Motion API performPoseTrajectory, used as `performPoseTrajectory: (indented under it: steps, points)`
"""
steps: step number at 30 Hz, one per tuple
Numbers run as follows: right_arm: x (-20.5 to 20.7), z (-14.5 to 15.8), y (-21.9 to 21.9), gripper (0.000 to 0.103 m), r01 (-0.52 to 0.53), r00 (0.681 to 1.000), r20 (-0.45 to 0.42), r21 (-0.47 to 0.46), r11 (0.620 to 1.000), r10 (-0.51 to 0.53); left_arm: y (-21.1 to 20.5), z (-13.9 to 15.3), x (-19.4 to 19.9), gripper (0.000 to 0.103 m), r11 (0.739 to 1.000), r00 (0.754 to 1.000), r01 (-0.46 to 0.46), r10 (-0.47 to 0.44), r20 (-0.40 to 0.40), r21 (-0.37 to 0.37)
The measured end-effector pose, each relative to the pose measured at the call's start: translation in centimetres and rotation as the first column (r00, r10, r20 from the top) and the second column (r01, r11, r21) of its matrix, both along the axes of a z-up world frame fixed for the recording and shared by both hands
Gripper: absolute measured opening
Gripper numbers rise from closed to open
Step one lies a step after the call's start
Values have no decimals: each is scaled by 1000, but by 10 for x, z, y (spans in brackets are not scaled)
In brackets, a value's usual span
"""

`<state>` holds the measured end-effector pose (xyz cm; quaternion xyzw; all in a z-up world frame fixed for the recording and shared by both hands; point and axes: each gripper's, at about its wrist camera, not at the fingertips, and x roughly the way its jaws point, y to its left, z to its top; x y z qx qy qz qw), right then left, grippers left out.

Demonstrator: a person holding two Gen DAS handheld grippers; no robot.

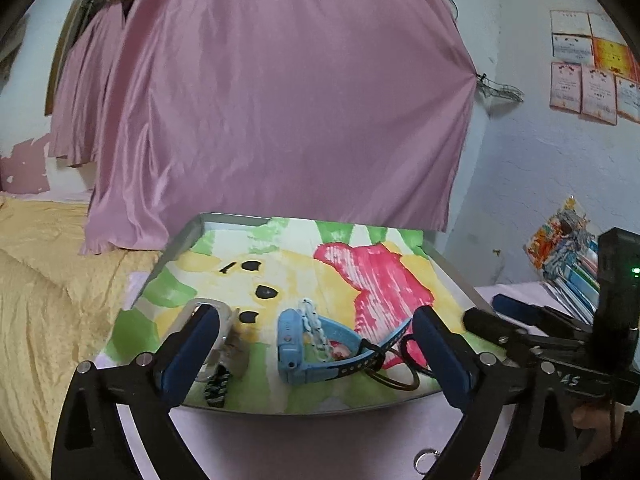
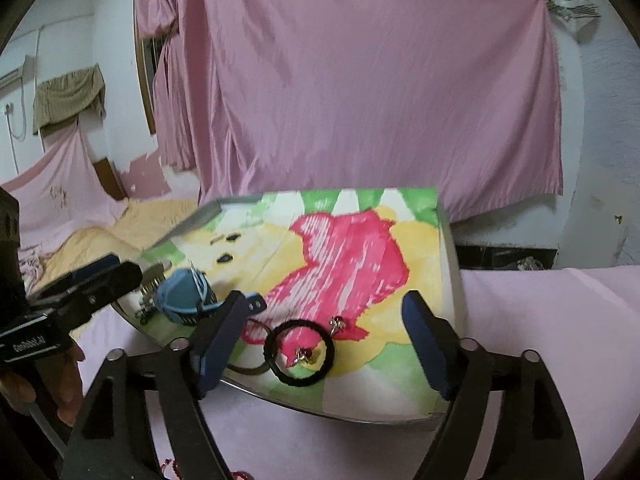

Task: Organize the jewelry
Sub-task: 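Open both grippers to release the chain and charm into the tray, then withdraw both open grippers from the tray toward the ring and red bracelet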

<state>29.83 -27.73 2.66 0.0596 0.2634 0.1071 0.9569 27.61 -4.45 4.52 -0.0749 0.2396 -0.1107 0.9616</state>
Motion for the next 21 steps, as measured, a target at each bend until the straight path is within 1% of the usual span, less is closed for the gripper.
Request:
performPoseTrajectory:
  steps: [1,3,7,9,11,13,17,21]
  points:
    - [-3,2,-1,82,7,1000,18,3,1000,-7,1,0,-1,99,1000,1000,-5,5,1,2]
    - [-7,5,-2,92,10,999,47,5,1000,-11,1,1,-3,101,1000,1000,-18,18,11,3]
    - [-19,11,-2,93,7,995,98,-3,1000,-7,3,0,-8,102,1000,1000,-19,19,12,-11]
    - [-25,13,-1,93,-2,993,120,-2,1000,3,3,1,-12,102,1000,999,-22,23,25,-15]
    - [-31,15,0,95,-8,989,148,-2,1000,8,5,2,-19,102,999,998,-24,25,51,-25]
    - [-40,17,0,101,-8,983,184,0,1000,8,5,4,-26,102,999,996,-26,29,81,-30]
    - [-61,25,-1,101,-5,965,261,7,1000,3,6,7,-43,102,999,987,-37,42,157,-32]
    - [-82,31,-3,101,1,947,322,20,1000,-7,9,10,-55,102,998,981,-33,42,190,-51]
